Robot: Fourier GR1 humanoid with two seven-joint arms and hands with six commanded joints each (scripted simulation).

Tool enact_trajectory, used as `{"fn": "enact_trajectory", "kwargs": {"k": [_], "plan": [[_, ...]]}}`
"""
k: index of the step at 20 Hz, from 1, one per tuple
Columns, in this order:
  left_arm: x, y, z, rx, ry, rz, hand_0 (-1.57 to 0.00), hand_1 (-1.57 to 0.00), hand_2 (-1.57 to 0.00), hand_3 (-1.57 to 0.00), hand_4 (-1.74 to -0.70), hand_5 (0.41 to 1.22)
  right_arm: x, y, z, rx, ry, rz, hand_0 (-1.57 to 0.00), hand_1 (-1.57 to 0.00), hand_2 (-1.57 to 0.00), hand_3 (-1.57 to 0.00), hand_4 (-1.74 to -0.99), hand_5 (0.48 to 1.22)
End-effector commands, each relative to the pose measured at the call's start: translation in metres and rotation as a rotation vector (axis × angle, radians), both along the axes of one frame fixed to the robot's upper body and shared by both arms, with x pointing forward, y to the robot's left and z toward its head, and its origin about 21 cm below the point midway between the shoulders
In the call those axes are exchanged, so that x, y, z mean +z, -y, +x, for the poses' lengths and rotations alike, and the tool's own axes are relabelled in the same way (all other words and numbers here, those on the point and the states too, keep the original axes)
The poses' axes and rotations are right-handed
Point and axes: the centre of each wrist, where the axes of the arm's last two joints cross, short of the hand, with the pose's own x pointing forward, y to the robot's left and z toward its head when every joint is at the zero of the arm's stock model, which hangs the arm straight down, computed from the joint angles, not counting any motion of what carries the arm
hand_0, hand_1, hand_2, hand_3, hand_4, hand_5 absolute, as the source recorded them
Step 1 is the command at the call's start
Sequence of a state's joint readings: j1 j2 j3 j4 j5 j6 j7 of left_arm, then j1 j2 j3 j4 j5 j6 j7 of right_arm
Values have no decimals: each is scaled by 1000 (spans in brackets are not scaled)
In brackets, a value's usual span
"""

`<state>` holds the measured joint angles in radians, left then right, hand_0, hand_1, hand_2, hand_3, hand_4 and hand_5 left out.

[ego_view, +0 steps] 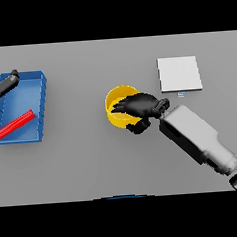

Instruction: Pick up the red beaker and tilt it to pour out 1 green nut into yellow bowl. Pick up the yellow bowl and place it on the metallic measuring scale.

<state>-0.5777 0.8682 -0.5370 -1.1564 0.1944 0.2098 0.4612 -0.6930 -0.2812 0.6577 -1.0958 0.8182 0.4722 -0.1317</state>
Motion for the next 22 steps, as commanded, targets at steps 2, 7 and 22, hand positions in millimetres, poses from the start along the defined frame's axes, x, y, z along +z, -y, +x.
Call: {"fn": "enact_trajectory", "kwargs": {"k": [2,7,22], "plan": [[4,1,1,0,2,0,1,1,1,1,-793,723,0,1,-2,24,-7,-2,-508,-437,-388,-359,-1425,964],[4,3,-2,7,12,-1,1,1,1,1,-799,727,4,2,-3,13,-60,-42,-1223,-1200,-1183,-932,-1628,1137],[3,1,-6,8,7,0,1,1,1,1,-798,719,71,23,-2,-2,16,-14,-1559,-1558,-1529,-1348,-1728,1218]]}}
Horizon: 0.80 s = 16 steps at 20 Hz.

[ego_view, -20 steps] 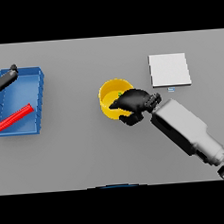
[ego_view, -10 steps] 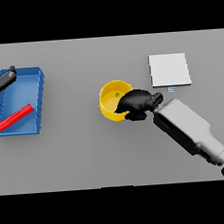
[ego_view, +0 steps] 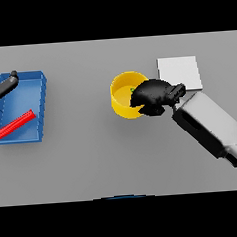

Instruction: Pick up the red beaker and tilt it to pour out 1 green nut into yellow bowl. Pick up the yellow bowl and place it on the metallic measuring scale.

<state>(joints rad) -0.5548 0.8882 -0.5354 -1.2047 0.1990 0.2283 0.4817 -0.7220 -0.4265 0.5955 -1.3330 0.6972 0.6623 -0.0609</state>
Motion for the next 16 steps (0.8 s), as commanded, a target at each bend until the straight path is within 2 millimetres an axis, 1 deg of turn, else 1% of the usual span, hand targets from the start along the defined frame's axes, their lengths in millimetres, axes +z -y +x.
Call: {"fn": "enact_trajectory", "kwargs": {"k": [1,2,3,5,7,8,10,11,13,16], "plan": [[2,0,3,-3,0,-2,1,1,1,1,-799,720,6,-2,0,-22,19,-6,-1561,-1561,-1538,-1335,-1726,1219],[2,-1,0,-4,4,-1,1,1,1,1,-800,722,14,0,2,-24,31,-4,-1563,-1563,-1544,-1308,-1724,1219],[4,0,2,0,2,-4,1,1,1,1,-803,723,19,3,3,-40,38,0,-1565,-1564,-1550,-1286,-1723,1219],[8,1,4,-5,9,-7,1,1,1,1,-808,723,23,12,1,-54,34,0,-1567,-1567,-1557,-1248,-1720,1219],[5,-2,1,-4,8,7,1,1,1,1,-799,723,30,23,-3,-43,43,3,-1568,-1568,-1562,-1243,-1719,1220],[9,-5,0,-5,17,8,1,1,1,1,-800,723,35,24,1,-47,73,1,-1569,-1569,-1564,-1238,-1719,1220],[10,0,2,-5,19,-1,1,1,1,1,-809,735,44,38,8,-72,117,-2,-1570,-1570,-1567,-1318,-1720,1220],[10,-1,1,-5,14,-1,1,1,1,1,-811,741,44,41,12,-101,130,-7,-1570,-1570,-1567,-1325,-1720,1221],[13,-2,-1,-2,11,12,1,1,1,1,-802,737,48,51,23,-136,161,-12,-1570,-1570,-1569,-1274,-1719,1221],[12,5,-5,9,6,12,1,1,1,1,-806,739,46,72,37,-218,175,-7,-1571,-1571,-1570,-1226,-1720,1221]]}}
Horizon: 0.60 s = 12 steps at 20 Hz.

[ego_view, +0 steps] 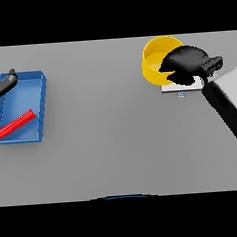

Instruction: Pick up the red beaker and tilt it to pour out 1 green nut into yellow bowl. Pick up the yellow bowl and place it on the metallic measuring scale.

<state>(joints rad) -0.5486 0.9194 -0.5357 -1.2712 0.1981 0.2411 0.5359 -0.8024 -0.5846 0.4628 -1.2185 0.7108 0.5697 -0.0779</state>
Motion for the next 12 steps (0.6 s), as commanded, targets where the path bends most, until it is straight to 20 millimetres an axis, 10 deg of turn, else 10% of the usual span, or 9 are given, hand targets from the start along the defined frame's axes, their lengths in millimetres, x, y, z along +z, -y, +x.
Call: {"fn": "enact_trajectory", "kwargs": {"k": [1,12], "plan": [[1,1,1,5,-9,-6,1,1,1,1,-811,743,-1,8,5,-25,-7,8,-1571,-1571,-1570,-1220,-1720,1221],[4,-5,-2,34,-24,13,1,1,1,1,-818,756,-41,58,35,-201,-35,16,-1571,-1571,-1571,-1308,-1723,1221]]}}
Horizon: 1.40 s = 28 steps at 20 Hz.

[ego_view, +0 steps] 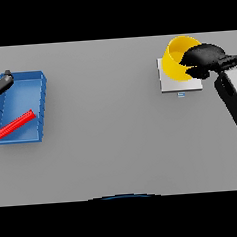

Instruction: Pick up the red beaker and tilt it to pour out 1 green nut into yellow bowl. Pick up the yellow bowl and place it on the metallic measuring scale.

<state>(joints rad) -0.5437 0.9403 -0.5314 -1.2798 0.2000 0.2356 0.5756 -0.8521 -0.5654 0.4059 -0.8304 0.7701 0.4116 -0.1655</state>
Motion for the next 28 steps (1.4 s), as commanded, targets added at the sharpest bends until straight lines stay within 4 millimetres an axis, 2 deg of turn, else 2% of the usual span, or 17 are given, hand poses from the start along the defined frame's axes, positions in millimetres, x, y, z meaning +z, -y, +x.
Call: {"fn": "enact_trajectory", "kwargs": {"k": [1,7,11,13,14,15,17,18,20,23,28], "plan": [[1,1,1,-4,4,0,1,1,1,1,-814,757,-7,-2,1,-15,1,-7,-1571,-1566,-1571,-1360,-1724,1221],[-3,3,2,-2,7,-3,1,1,1,1,-796,729,-26,1,10,-43,-11,3,-1571,-1499,-1565,-1500,-1727,1221],[-1,3,3,-8,6,-9,1,1,1,1,-806,734,-37,1,11,-59,-15,14,-1548,-1420,-1568,-1481,-1721,1221],[-2,6,3,-17,4,-7,1,1,1,1,-811,740,-35,3,13,-59,-33,25,-1536,-1411,-1569,-1165,-1728,1221],[0,5,3,-17,6,-7,1,1,1,1,-813,745,-35,3,14,-77,-50,24,-1543,-1443,-1496,-1022,-1659,1221],[-2,7,6,-8,-9,-8,1,1,1,1,-812,745,-33,3,16,-87,-58,29,-1525,-1350,-1348,-907,-1596,1134],[-5,7,9,-3,-22,-11,1,1,1,1,-815,744,-35,4,16,-90,-68,38,-975,-866,-954,-762,-1504,983],[-4,8,10,-6,-21,-11,1,1,1,1,-812,745,-32,5,18,-90,-84,32,-780,-692,-810,-711,-1470,928],[-3,7,14,-5,-16,-5,1,1,1,1,-805,740,-33,5,19,-94,-97,42,-499,-443,-597,-635,-1425,851],[-9,3,13,-5,-8,-14,1,1,1,1,-810,739,-36,6,20,-67,-109,39,-255,-226,-390,-541,-1385,780],[-7,7,12,-9,-4,-19,1,1,1,1,-816,733,-38,4,22,-53,-117,5,-83,-73,-173,-387,-1325,737]]}}
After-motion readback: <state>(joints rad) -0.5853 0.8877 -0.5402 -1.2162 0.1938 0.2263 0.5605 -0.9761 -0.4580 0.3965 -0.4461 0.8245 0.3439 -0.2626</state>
